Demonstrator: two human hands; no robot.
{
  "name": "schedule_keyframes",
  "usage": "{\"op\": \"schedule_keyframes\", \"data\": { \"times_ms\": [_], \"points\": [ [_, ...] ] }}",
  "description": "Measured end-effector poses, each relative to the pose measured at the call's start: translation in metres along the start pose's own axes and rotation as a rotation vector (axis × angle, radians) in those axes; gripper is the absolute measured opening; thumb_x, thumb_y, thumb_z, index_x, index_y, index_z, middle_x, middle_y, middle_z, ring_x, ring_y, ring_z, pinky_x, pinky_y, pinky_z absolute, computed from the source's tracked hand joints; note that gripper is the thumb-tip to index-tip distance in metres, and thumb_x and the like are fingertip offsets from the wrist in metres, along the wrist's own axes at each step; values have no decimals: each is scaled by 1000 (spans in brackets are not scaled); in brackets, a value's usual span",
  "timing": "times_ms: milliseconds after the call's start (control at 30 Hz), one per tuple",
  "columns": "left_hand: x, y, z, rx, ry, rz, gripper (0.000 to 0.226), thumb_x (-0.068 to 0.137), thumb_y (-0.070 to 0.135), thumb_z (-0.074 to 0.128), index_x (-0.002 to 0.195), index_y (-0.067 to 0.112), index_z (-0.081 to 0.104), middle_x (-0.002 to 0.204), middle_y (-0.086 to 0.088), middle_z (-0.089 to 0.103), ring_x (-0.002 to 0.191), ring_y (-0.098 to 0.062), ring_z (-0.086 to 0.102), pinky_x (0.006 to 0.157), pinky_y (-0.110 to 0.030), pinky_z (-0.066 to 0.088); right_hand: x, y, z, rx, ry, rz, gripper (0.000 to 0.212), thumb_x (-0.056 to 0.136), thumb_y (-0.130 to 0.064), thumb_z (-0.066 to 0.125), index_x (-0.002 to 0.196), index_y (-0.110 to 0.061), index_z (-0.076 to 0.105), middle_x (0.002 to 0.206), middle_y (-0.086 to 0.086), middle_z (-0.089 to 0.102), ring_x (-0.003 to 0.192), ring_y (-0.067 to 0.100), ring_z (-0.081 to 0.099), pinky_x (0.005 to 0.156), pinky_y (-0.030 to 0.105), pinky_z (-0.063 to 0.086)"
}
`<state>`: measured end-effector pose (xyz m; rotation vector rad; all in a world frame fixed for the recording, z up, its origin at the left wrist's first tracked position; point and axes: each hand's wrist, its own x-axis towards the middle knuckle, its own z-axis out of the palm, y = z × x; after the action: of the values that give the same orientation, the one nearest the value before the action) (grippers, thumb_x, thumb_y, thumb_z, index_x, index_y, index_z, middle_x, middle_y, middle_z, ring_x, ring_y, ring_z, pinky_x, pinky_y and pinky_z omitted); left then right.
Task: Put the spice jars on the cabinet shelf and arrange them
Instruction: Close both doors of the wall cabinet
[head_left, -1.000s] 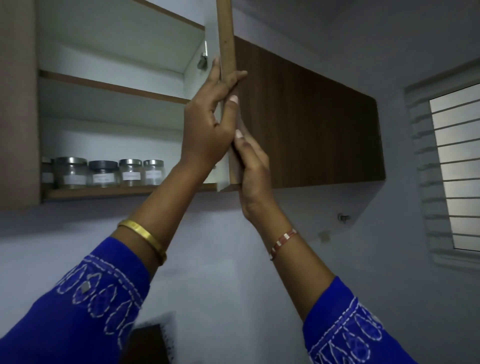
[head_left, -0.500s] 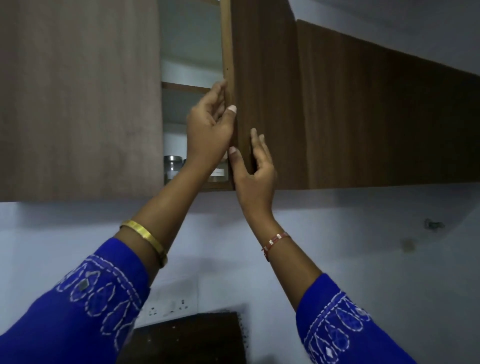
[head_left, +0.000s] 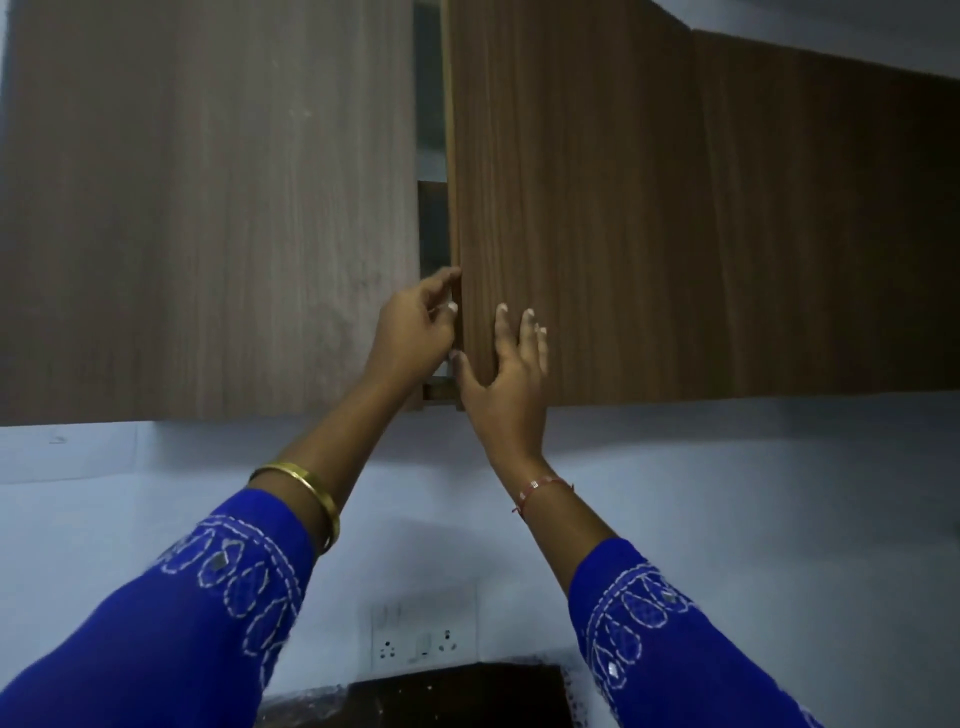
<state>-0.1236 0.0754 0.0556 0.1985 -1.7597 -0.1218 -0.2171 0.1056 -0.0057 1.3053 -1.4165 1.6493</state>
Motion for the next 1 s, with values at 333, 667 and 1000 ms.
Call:
{"op": "schedule_keyframes", "data": {
  "times_ms": [333, 667, 1000],
  "points": [
    [2, -90, 9, 713, -192, 121, 56, 95, 28, 31, 148, 14, 17, 158, -8, 12, 147, -25, 5, 117, -36, -4, 32, 44, 63, -487, -66, -291, 69, 86, -53, 27, 141, -12, 38, 147, 20, 37, 137, 38, 33, 110, 48, 18],
    [-4, -146, 29, 894, -148, 250, 67, 95, 48, 2, 145, 4, 11, 155, -17, 14, 143, -28, 9, 115, -35, -11, 38, 73, 106, -569, 24, -389, 57, 100, -37, 11, 141, -7, 36, 147, 19, 38, 137, 33, 34, 114, 47, 16],
    [-7, -159, 40, 989, -35, 317, 60, 95, 34, 23, 144, 0, 24, 153, -18, 25, 142, -32, 21, 115, -36, -7, 42, 84, 123, -519, 114, -436, 58, 98, -34, 9, 142, -4, 32, 149, 18, 33, 140, 31, 29, 116, 39, -1]
  ]
}}
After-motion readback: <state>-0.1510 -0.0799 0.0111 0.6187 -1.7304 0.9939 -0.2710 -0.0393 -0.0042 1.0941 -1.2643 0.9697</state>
